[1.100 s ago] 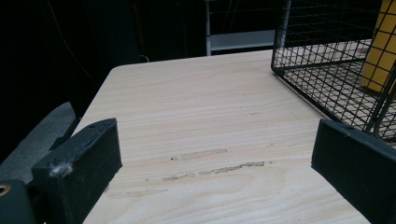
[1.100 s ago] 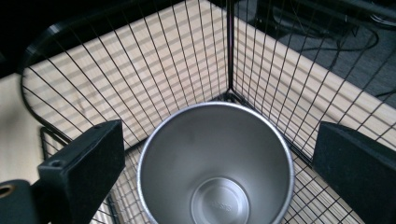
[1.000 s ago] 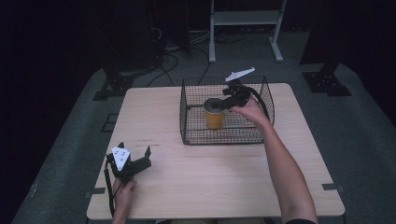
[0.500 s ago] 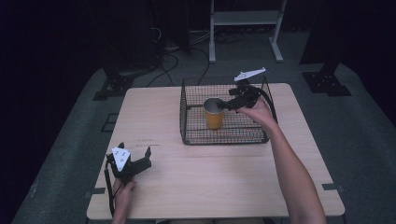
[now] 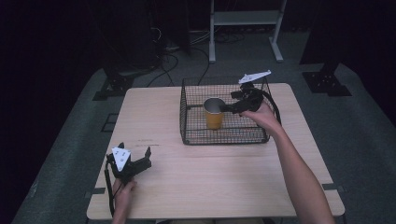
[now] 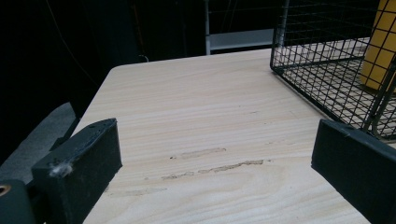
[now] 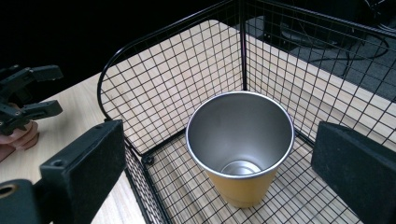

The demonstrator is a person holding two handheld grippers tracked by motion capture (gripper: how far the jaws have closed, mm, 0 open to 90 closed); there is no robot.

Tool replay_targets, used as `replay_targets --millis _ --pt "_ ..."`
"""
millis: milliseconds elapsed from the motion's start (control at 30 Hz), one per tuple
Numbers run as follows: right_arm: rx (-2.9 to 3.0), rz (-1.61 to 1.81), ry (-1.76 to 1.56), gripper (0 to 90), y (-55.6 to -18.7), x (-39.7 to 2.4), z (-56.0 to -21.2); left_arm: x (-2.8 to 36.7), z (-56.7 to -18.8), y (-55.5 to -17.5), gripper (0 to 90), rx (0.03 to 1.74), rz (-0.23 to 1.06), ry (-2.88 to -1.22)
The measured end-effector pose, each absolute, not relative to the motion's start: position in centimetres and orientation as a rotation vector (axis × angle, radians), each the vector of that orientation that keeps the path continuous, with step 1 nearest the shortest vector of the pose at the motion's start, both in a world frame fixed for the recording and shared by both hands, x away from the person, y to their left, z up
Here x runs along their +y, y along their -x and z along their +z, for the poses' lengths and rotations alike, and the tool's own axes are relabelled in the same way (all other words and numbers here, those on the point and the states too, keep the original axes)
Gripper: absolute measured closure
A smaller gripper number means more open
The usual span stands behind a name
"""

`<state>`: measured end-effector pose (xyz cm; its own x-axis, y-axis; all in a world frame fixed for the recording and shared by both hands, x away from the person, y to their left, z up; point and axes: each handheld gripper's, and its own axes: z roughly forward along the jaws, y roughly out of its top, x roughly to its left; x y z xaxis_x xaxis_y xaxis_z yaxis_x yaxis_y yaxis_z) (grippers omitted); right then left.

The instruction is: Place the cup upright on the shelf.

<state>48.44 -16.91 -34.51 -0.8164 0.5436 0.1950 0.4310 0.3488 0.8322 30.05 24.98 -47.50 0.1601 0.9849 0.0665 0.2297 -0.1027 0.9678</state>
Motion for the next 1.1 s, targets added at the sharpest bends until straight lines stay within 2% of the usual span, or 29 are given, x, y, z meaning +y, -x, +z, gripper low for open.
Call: replay_targets --millis 1100 --pt "2.534 1.521 -0.813 2.6 -42.4 -18.9 -36.0 25.0 -47.5 -30.1 0.8 1.216 1.030 -1.518"
